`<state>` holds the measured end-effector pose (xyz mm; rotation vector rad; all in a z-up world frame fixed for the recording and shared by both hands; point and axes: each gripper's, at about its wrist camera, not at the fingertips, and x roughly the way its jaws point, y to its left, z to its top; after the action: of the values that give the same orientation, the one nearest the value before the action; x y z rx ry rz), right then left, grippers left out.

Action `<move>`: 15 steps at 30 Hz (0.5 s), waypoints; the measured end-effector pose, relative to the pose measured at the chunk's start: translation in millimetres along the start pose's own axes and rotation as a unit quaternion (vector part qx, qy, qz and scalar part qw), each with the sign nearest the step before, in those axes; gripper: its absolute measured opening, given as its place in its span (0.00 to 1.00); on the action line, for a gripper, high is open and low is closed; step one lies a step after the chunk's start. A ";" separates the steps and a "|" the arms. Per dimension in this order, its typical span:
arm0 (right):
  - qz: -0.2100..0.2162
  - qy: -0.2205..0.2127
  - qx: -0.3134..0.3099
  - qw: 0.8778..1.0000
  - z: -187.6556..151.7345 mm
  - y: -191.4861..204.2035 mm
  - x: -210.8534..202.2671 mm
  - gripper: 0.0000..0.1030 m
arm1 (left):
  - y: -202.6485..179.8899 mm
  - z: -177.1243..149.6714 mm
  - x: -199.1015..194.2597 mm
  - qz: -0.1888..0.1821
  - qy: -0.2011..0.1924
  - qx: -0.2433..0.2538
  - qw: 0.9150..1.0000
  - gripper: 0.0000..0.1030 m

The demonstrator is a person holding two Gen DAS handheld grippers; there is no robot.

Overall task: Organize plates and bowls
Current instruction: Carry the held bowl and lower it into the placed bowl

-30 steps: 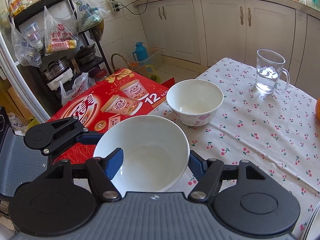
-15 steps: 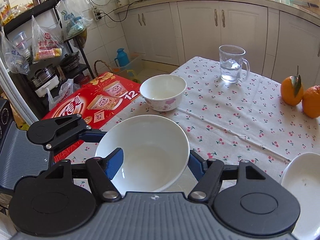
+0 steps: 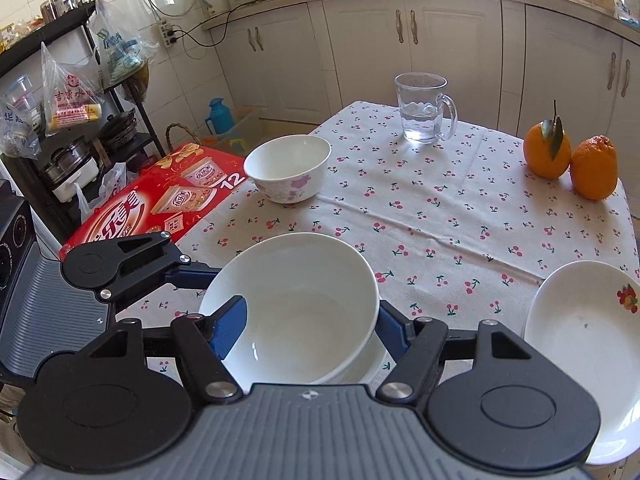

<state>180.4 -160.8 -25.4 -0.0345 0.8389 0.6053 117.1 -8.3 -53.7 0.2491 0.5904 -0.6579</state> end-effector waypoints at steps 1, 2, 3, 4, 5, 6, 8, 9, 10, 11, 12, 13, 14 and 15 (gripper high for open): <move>0.000 0.001 0.001 1.000 -0.4 -0.3 0.3 0.73 | -0.7 -0.1 1.2 0.000 0.002 0.000 1.000 0.83; 0.001 0.001 0.002 1.000 -0.6 -0.2 0.7 0.73 | -0.7 -0.3 1.9 0.000 0.003 0.000 1.000 0.84; 0.001 0.002 0.004 1.000 -1.2 -0.8 1.5 0.73 | -0.9 -0.6 2.3 0.000 0.004 0.000 1.000 0.84; 0.001 0.003 0.005 1.000 -1.7 -1.4 2.4 0.73 | -0.8 0.0 3.7 0.000 0.005 0.000 1.000 0.84; 0.001 0.004 0.005 1.000 -2.1 -2.2 3.2 0.73 | -0.9 -0.2 4.3 0.000 0.006 0.001 1.000 0.84; 0.001 0.005 0.005 1.000 -2.7 -3.3 4.2 0.73 | -1.0 -0.4 4.9 0.000 0.007 0.001 1.000 0.84; 0.001 0.007 0.006 1.000 -3.2 -3.7 5.8 0.73 | -0.4 -0.7 5.0 -0.003 0.008 -0.001 1.000 0.84; 0.001 0.007 0.007 1.000 -3.1 -4.5 6.8 0.73 | 0.0 -0.6 5.0 -0.004 0.008 -0.001 1.000 0.84; 0.001 0.008 0.008 1.000 -3.4 -5.3 7.6 0.73 | 0.1 -0.4 5.0 -0.004 0.008 -0.001 1.000 0.84; 0.001 0.008 0.008 1.000 -3.5 -5.6 7.9 0.73 | -0.1 -0.3 5.0 -0.004 0.008 0.000 1.000 0.84; 0.001 0.008 0.009 1.000 -3.7 -6.3 8.3 0.73 | -0.4 -0.2 5.2 -0.003 0.008 0.002 1.000 0.84; 0.001 0.008 0.010 1.000 -4.0 -6.8 8.4 0.73 | -0.5 0.5 5.3 -0.004 0.008 0.002 1.000 0.84; 0.002 0.008 0.010 1.000 -3.6 -7.5 8.7 0.73 | -0.1 0.5 5.7 -0.005 0.008 0.002 1.000 0.84; 0.001 0.009 0.010 1.000 -3.9 -7.5 9.1 0.73 | 0.7 0.5 6.1 -0.006 0.009 0.001 1.000 0.85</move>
<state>186.3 -163.6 -36.0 -0.0197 0.8619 0.5997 121.6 -11.1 -56.8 0.2532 0.6096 -0.6675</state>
